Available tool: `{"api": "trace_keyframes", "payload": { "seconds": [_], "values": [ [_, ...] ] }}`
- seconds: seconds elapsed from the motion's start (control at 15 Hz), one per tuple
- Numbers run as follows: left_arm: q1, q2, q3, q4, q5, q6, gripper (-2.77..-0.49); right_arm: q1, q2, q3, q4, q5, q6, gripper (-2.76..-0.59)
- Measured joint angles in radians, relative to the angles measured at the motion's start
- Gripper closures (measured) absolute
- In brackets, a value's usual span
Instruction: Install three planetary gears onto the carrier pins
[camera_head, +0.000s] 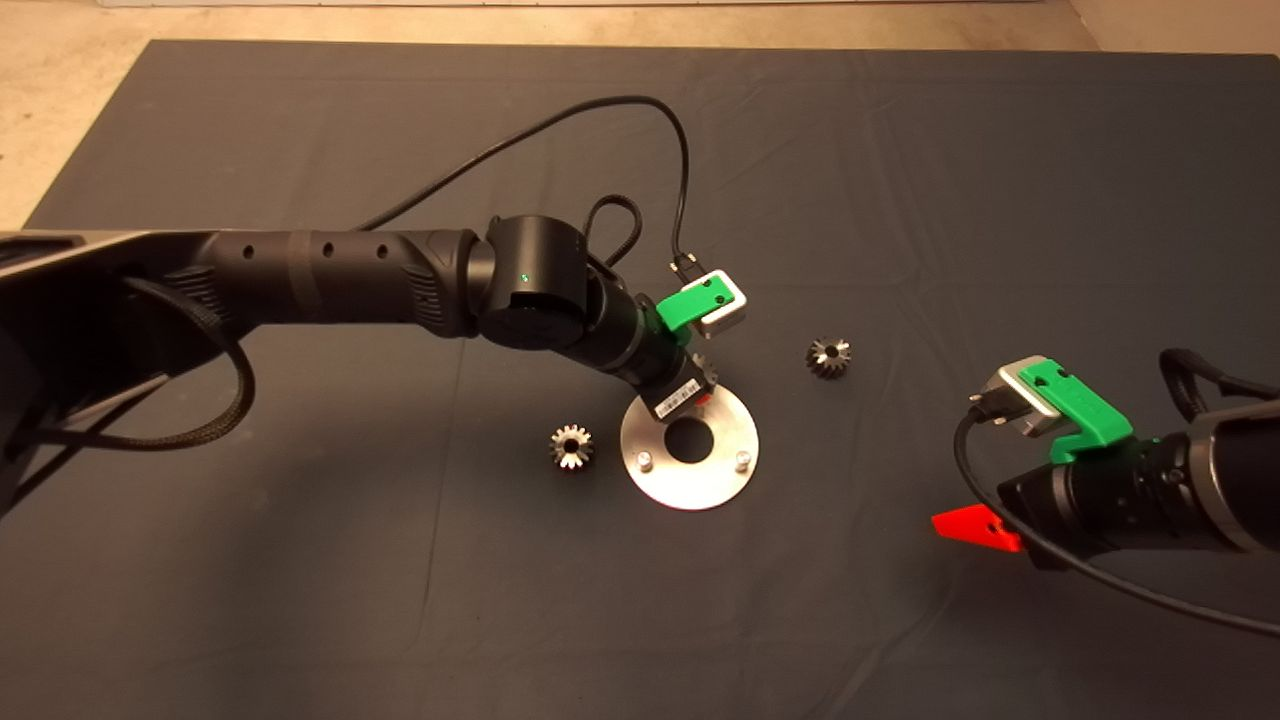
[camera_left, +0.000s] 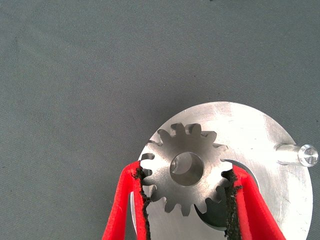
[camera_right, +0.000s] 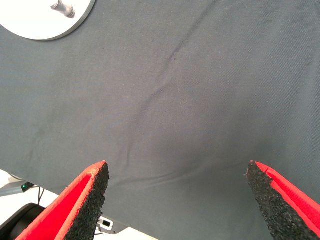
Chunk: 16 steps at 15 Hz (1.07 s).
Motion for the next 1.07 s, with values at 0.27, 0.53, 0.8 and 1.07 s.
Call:
{"api": "trace_keyframes", "payload": {
  "seconds": [0.27, 0.53, 0.8, 1.07],
  "values": [
    [0.000, 0.000, -0.002, 0.000, 0.000, 0.001, -0.59, 0.000, 0.000, 0.000, 0.000, 0.000, 0.000, -2.05],
    [0.000, 0.000, -0.004, 0.000, -0.001, 0.002, -0.59, 0.000, 0.000, 0.000, 0.000, 0.000, 0.000, -2.05],
    [0.000, -0.004, -0.004, 0.000, -0.005, 0.010, -0.59, 0.000, 0.000, 0.000, 0.000, 0.003, 0.000, -2.05],
    [0.000, -0.013, -0.008, 0.003, 0.000, 0.016, -0.59, 0.000, 0.000, 0.000, 0.000, 0.004, 0.000, -2.05]
  ]
}}
